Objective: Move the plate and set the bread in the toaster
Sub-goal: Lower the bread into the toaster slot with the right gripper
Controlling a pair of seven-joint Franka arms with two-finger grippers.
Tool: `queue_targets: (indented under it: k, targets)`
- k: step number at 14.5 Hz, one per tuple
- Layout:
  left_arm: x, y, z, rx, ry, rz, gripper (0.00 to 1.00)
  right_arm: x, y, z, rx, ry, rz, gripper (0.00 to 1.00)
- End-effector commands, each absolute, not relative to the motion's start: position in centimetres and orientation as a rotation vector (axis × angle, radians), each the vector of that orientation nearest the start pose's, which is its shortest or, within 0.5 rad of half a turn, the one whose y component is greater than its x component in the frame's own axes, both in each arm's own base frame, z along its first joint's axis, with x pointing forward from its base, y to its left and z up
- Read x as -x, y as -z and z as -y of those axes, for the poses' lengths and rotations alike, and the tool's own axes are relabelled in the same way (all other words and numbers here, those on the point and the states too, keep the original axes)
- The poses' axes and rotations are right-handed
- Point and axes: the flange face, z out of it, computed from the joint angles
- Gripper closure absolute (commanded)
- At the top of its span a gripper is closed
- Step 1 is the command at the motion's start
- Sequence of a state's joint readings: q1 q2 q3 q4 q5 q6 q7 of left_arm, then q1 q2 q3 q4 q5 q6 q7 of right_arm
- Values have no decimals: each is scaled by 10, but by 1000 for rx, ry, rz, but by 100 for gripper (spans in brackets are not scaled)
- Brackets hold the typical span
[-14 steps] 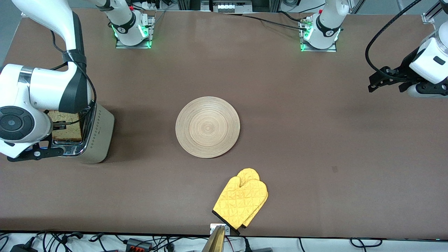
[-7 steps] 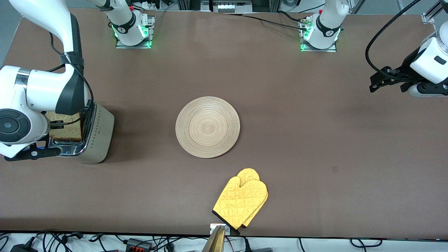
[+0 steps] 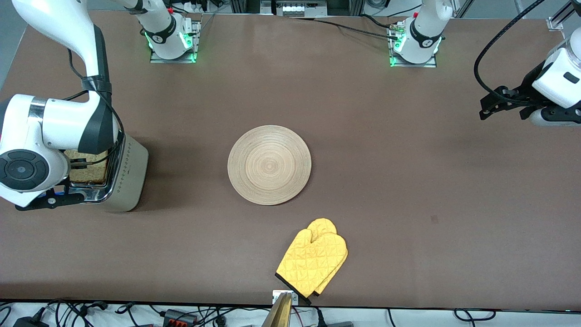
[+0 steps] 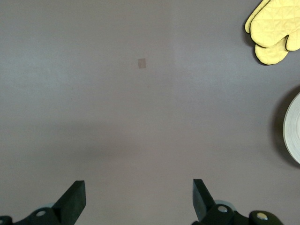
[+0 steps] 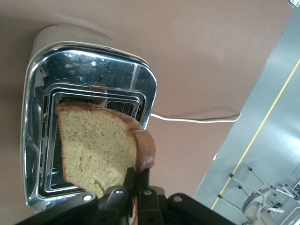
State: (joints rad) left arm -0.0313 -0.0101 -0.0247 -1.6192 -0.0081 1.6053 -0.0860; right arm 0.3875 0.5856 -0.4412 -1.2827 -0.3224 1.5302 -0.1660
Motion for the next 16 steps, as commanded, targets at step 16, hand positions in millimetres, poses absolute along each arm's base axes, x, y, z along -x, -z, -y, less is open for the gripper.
queue_targets:
  k: [16]
  targets:
    - [-551, -618, 30, 3132, -1, 21, 0, -674, -433, -19, -2625, 452, -183, 92]
